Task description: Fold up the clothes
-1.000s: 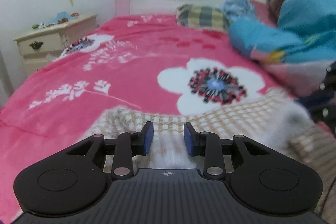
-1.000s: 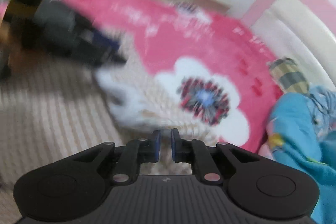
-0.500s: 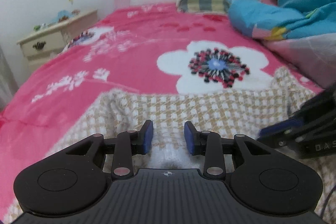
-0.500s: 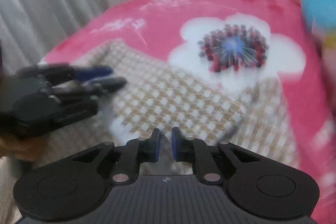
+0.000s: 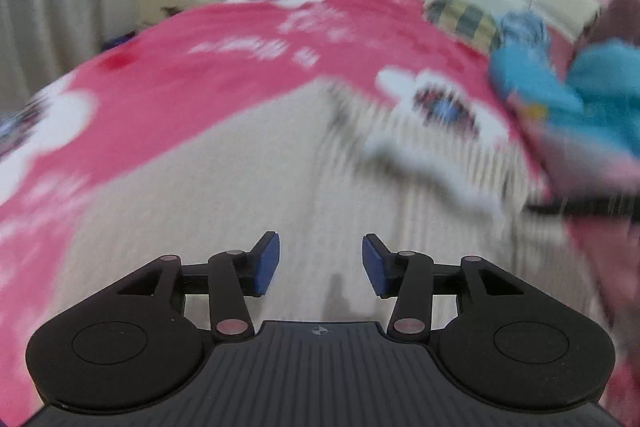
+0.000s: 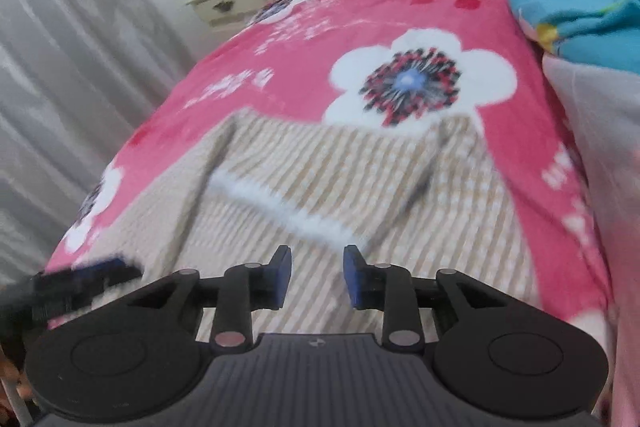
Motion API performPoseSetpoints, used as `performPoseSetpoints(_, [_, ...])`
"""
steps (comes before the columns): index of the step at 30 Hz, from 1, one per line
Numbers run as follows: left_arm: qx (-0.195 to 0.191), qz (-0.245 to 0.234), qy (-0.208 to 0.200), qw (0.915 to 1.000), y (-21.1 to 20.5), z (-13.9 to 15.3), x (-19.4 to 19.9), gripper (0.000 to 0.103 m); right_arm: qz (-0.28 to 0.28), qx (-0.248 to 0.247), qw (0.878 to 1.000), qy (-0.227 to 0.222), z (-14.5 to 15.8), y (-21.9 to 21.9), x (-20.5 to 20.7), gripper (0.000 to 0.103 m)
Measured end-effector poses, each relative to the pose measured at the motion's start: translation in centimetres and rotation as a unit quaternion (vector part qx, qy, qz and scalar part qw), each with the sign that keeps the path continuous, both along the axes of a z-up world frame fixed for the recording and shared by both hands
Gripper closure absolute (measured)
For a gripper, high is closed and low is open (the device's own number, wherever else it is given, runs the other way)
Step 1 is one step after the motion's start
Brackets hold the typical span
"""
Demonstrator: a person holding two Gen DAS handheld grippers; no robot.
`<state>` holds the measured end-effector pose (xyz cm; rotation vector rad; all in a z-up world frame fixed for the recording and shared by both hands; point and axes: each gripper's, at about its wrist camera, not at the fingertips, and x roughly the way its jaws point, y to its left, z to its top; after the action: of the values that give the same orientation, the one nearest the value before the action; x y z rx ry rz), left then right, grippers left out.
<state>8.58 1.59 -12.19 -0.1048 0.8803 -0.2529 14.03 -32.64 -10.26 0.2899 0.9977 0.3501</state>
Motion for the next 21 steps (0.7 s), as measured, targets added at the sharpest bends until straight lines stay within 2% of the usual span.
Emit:
performPoseSetpoints(4, [0.017,0.048,0.024,0.9984,5.7,-0.3,-8.7,0.056,0.045,0.010,0.999,0.018,1.3,5.1,-2.7,0.067])
performPoseSetpoints(8, [0.010,0.099,0.018,0.9949,9.8,0.5,-13.3,0.055,0.090,0.021,0.995,0.037,2.5,10.6,-5.2,0.060])
performPoseSetpoints(13, [0.025,0.140,-0.007,0.9898,12.1,0.1,-12.5,0.051,0.149,0.029,0.987,0.054,3.5,18.8,-6.6,0.038])
performPoseSetpoints(16, [0.027,0.152,0.026,0.9876,12.6,-1.7,-10.5,0.047,0.164,0.018,0.983,0.075,2.8,24.0,-5.8,0.029])
performPoseSetpoints(19, [-0.011,0.147,0.067,0.9868,13.5,-3.7,-9.7,0.043,0.160,-0.003,0.982,0.103,1.5,28.6,-4.0,0.026])
performPoseSetpoints(21, [-0.028,0.140,0.068,0.9874,13.9,-4.2,-9.6,0.040,0.155,-0.027,0.981,0.115,0.3,31.1,-2.6,0.023])
